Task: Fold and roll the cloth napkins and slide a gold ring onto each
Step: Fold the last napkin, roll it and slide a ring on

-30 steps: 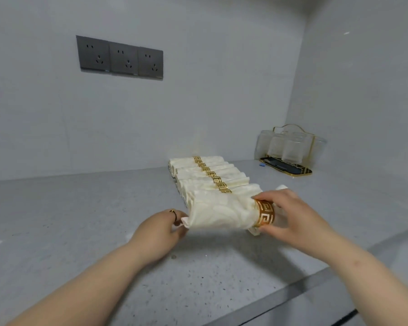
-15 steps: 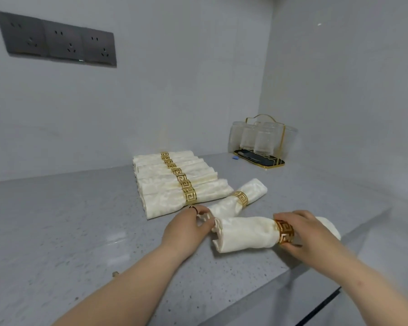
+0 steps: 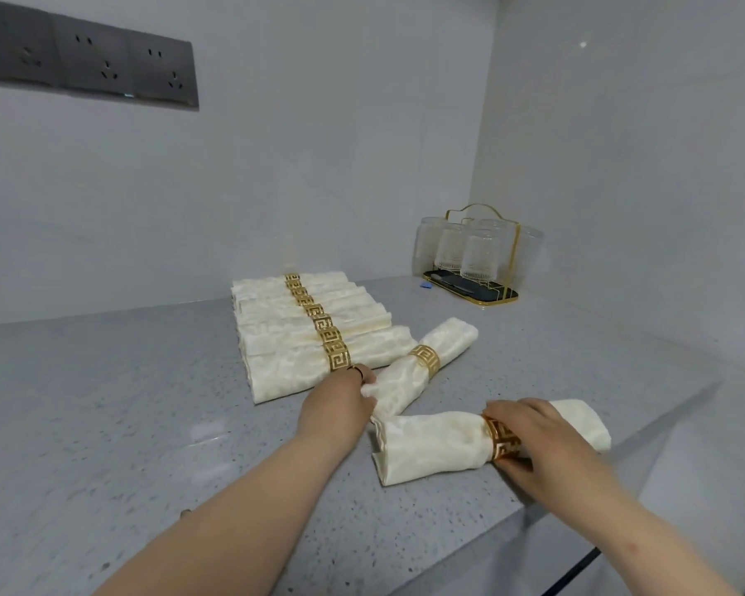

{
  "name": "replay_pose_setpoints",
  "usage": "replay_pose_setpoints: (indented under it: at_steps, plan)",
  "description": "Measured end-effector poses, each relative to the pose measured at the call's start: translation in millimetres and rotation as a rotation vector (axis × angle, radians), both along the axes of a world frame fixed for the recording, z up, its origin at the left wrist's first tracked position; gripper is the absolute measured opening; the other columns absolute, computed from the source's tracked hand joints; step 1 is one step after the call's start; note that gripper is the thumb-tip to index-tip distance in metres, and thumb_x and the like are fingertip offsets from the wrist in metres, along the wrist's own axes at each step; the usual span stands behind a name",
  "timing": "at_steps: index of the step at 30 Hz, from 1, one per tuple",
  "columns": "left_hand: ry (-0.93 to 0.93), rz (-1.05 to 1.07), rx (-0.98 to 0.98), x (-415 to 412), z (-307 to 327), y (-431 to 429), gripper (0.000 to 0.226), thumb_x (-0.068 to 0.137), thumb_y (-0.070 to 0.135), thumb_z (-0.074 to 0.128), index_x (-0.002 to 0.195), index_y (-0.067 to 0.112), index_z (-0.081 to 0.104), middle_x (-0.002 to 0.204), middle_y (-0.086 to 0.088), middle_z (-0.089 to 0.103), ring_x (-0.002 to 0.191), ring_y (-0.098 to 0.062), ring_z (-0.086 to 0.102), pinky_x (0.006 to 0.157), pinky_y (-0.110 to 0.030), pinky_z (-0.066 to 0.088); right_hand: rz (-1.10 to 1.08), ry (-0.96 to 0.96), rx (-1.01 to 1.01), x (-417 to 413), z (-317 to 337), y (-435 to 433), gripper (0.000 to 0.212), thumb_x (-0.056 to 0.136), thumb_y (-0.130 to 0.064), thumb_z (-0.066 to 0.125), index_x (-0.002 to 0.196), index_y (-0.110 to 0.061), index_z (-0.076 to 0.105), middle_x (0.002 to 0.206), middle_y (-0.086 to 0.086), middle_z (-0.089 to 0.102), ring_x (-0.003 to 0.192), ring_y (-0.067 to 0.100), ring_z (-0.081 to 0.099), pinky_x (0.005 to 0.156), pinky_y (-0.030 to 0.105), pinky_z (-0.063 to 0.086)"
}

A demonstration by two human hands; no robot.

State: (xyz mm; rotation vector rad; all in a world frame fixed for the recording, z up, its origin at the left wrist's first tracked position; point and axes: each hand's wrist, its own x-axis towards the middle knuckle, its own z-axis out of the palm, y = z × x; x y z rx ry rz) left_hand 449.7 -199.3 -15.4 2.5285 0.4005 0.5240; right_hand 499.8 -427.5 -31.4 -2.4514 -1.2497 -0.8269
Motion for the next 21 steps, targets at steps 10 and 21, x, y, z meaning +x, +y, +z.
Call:
replay_pose_setpoints:
  at_steps: [10, 21]
  plan:
    - [-0.173, 0.138, -0.127, -41.7, 15.7, 60.2, 0.022, 0.09, 0.012, 0.053, 0.107, 0.014, 0.067, 0.113, -0.003, 0.066, 0.105, -0.019, 0.058, 0.084, -0.02, 0.04, 0.116, -0.057, -0.01, -9.2, -7.1, 65.3, 0.074, 0.037, -0.027, 0.092, 0.1, -0.028, 0.054, 0.1, 0.001, 0.068, 0.088, 0.014, 0.068, 0.063, 0.016, 0.052]
    - [-0.235, 0.202, -0.267, -66.4, 1.6, 103.6, 0.024, 0.09, 0.018, 0.055, 0.111, 0.013, 0.066, 0.115, -0.004, 0.065, 0.105, -0.018, 0.059, 0.088, -0.021, 0.04, 0.13, -0.131, 0.065, -16.4, -8.4, 156.1, 0.056, 0.029, -0.012, 0.089, 0.08, -0.02, 0.068, 0.077, -0.003, 0.065, 0.066, 0.014, 0.065, 0.043, 0.018, 0.048]
